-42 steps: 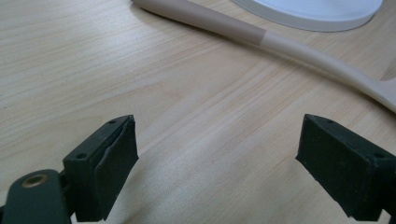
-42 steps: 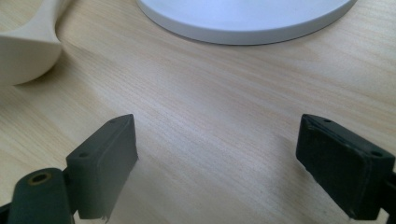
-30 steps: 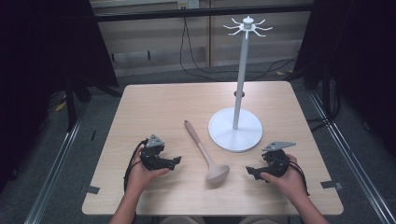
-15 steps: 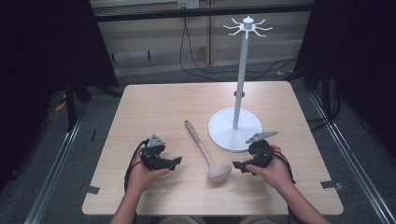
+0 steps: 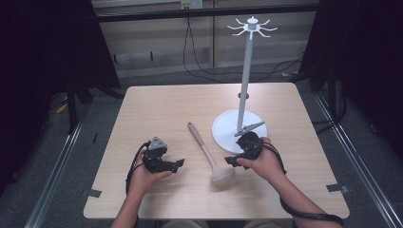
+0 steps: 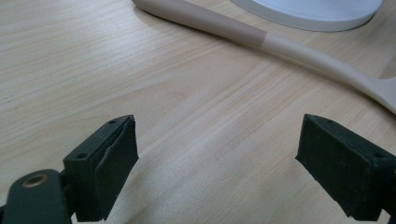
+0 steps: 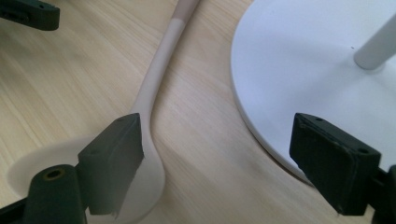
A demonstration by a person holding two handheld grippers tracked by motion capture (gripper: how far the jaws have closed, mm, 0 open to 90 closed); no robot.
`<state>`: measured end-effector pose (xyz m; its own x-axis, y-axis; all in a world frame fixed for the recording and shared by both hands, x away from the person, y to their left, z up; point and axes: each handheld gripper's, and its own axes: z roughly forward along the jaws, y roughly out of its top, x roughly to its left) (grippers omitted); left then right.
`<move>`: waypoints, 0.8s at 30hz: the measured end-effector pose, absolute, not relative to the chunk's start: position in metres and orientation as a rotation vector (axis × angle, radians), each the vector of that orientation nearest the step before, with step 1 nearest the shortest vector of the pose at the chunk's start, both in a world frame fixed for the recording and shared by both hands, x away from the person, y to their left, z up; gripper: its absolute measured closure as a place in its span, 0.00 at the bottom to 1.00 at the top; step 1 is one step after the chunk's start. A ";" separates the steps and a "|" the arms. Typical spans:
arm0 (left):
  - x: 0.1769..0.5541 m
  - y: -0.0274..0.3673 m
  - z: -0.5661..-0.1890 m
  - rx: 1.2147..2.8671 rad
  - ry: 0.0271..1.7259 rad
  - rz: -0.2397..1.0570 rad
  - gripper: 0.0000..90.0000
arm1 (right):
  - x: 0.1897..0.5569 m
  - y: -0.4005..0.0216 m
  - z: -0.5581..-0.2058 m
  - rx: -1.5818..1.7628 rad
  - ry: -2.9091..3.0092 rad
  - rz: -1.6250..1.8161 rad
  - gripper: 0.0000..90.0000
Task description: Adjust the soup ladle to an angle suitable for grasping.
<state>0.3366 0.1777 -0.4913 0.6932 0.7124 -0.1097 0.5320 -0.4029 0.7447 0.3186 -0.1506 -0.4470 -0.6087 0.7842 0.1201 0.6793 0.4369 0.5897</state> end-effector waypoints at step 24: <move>0.338 0.182 -0.490 2.089 0.956 0.301 0.13 | 0.357 -0.086 -0.464 1.274 2.641 0.759 0.27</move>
<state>0.3380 0.1815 -0.4895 0.6861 0.7197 -0.1064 0.5292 -0.3934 0.7517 0.3568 -0.0859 -0.4636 -0.6411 0.7592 0.1120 0.7029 0.5223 0.4828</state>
